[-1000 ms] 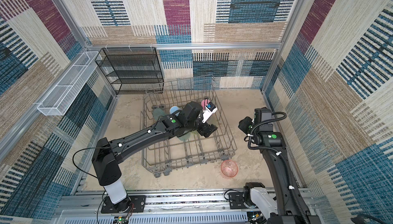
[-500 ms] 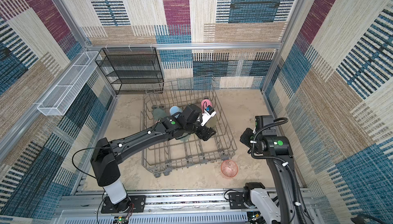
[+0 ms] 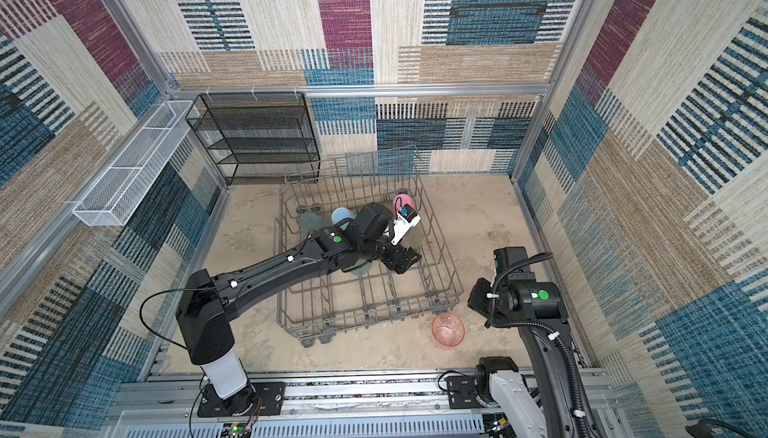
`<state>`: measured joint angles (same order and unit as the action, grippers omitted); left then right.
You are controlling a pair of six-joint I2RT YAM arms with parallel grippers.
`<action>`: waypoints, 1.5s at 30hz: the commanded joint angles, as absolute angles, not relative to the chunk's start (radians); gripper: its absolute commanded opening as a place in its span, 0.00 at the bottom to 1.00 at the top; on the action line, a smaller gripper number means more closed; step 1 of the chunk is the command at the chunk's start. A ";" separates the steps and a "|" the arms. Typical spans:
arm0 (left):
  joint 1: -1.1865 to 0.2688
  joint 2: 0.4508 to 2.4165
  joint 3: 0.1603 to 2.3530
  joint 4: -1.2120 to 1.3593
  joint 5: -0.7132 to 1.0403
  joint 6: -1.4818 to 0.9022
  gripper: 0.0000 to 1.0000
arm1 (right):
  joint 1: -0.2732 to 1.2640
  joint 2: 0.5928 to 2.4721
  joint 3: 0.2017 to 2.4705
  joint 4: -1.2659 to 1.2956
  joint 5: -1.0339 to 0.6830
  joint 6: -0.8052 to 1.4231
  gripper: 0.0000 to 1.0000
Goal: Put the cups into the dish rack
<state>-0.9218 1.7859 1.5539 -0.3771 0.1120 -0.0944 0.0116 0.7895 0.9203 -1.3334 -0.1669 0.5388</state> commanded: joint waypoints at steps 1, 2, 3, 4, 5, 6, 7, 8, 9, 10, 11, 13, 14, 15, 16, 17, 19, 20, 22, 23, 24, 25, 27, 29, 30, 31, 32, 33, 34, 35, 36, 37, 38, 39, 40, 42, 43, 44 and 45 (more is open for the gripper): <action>-0.918 1.784 1.560 -0.381 0.124 -0.109 0.83 | 0.012 0.790 0.905 -1.340 -0.196 0.551 0.40; -0.918 1.785 1.560 -0.382 0.125 -0.109 0.83 | 0.012 0.789 0.896 -1.339 -0.209 0.550 0.40; -0.916 1.786 1.562 -0.382 0.126 -0.109 0.83 | 0.014 0.790 0.889 -1.340 -0.218 0.548 0.40; -0.916 1.787 1.561 -0.381 0.127 -0.109 0.83 | 0.014 0.791 0.887 -1.340 -0.219 0.545 0.40; -0.915 1.789 1.560 -0.380 0.127 -0.109 0.82 | 0.015 0.797 0.891 -1.341 -0.219 0.542 0.40; -0.915 1.790 1.560 -0.380 0.127 -0.109 0.82 | 0.014 0.803 0.889 -1.341 -0.224 0.539 0.40; -0.916 1.791 1.560 -0.379 0.128 -0.109 0.82 | 0.014 0.806 0.887 -1.341 -0.226 0.538 0.40; -0.914 1.792 1.561 -0.379 0.129 -0.109 0.82 | 0.014 0.810 0.887 -1.339 -0.222 0.536 0.40; -0.913 1.791 1.562 -0.379 0.129 -0.109 0.82 | 0.014 0.815 0.886 -1.340 -0.222 0.534 0.40; -0.912 1.790 1.561 -0.378 0.130 -0.109 0.83 | 0.016 0.821 0.883 -1.337 -0.221 0.532 0.40; -0.910 1.790 1.562 -0.378 0.132 -0.110 0.82 | 0.016 0.827 0.883 -1.336 -0.220 0.529 0.40; -0.908 1.793 1.567 -0.382 0.136 -0.108 0.82 | 0.018 0.839 0.882 -1.328 -0.221 0.524 0.40; -0.908 1.792 1.571 -0.383 0.138 -0.108 0.83 | 0.018 0.845 0.883 -1.323 -0.222 0.523 0.40; -0.907 1.792 1.572 -0.386 0.138 -0.106 0.82 | 0.018 0.849 0.885 -1.318 -0.225 0.524 0.39; -0.906 1.791 1.572 -0.388 0.138 -0.106 0.82 | 0.019 0.850 0.884 -1.308 -0.232 0.527 0.39; -0.905 1.789 1.572 -0.388 0.138 -0.106 0.82 | 0.019 0.852 0.884 -1.301 -0.232 0.529 0.39; -0.902 1.787 1.572 -0.391 0.140 -0.107 0.82 | 0.020 0.859 0.905 -1.291 -0.205 0.526 0.39; -0.902 1.787 1.572 -0.393 0.141 -0.107 0.82 | 0.020 0.866 0.929 -1.287 -0.184 0.520 0.39; -0.900 1.789 1.574 -0.397 0.141 -0.108 0.82 | 0.020 0.886 0.999 -1.285 -0.135 0.504 0.38; -0.899 1.789 1.575 -0.400 0.141 -0.109 0.82 | 0.020 0.894 1.032 -1.281 -0.122 0.493 0.38; -0.899 1.790 1.575 -0.403 0.140 -0.109 0.82 | 0.020 0.910 1.069 -1.278 -0.110 0.477 0.39; -0.897 1.789 1.576 -0.403 0.140 -0.109 0.82 | 0.021 0.927 1.107 -1.281 -0.098 0.457 0.39; -0.895 1.791 1.577 -0.411 0.140 -0.109 0.82 | 0.033 0.950 1.162 -1.271 -0.095 0.424 0.40; -0.887 1.788 1.578 -0.423 0.145 -0.110 0.82 | 0.068 0.968 1.183 -1.257 -0.115 0.407 0.41; -0.883 1.785 1.579 -0.429 0.150 -0.112 0.82 | 0.080 0.979 1.193 -1.260 -0.114 0.401 0.41; -0.876 1.781 1.580 -0.440 0.155 -0.115 0.82 | 0.094 0.988 1.201 -1.255 -0.123 0.391 0.41; -0.871 1.775 1.580 -0.447 0.164 -0.117 0.82 | 0.108 1.000 1.216 -1.256 -0.121 0.386 0.42; -0.866 1.766 1.579 -0.456 0.176 -0.122 0.82 | 0.124 1.012 1.242 -1.259 -0.100 0.381 0.42; -0.862 1.757 1.578 -0.468 0.187 -0.125 0.82 | 0.133 1.022 1.270 -1.258 -0.073 0.376 0.42; -0.861 1.749 1.578 -0.477 0.191 -0.127 0.82 | 0.135 1.033 1.293 -1.255 -0.053 0.373 0.42; -0.860 1.740 1.583 -0.494 0.195 -0.127 0.82 | 0.136 1.045 1.320 -1.242 -0.038 0.371 0.42; -0.860 1.732 1.588 -0.512 0.199 -0.130 0.82 | 0.136 1.057 1.337 -1.216 -0.038 0.375 0.43; -0.861 1.726 1.595 -0.528 0.206 -0.135 0.82 | 0.136 1.064 1.342 -1.183 -0.047 0.381 0.43; -0.861 1.720 1.604 -0.549 0.217 -0.141 0.81 | 0.136 1.076 1.340 -1.140 -0.061 0.394 0.43; -0.863 1.712 1.614 -0.574 0.229 -0.143 0.81 | 0.136 1.084 1.332 -1.091 -0.078 0.408 0.44; -0.878 1.701 1.640 -0.636 0.227 -0.133 0.79 | 0.137 1.095 1.302 -1.005 -0.109 0.433 0.44; -0.891 1.696 1.657 -0.675 0.227 -0.111 0.78 | 0.135 1.098 1.283 -0.960 -0.112 0.442 0.44; -0.905 1.692 1.667 -0.704 0.224 -0.091 0.78 | 0.135 1.098 1.265 -0.924 -0.117 0.449 0.45; -0.927 1.687 1.676 -0.732 0.218 -0.063 0.78 | 0.135 1.101 1.248 -0.881 -0.117 0.453 0.46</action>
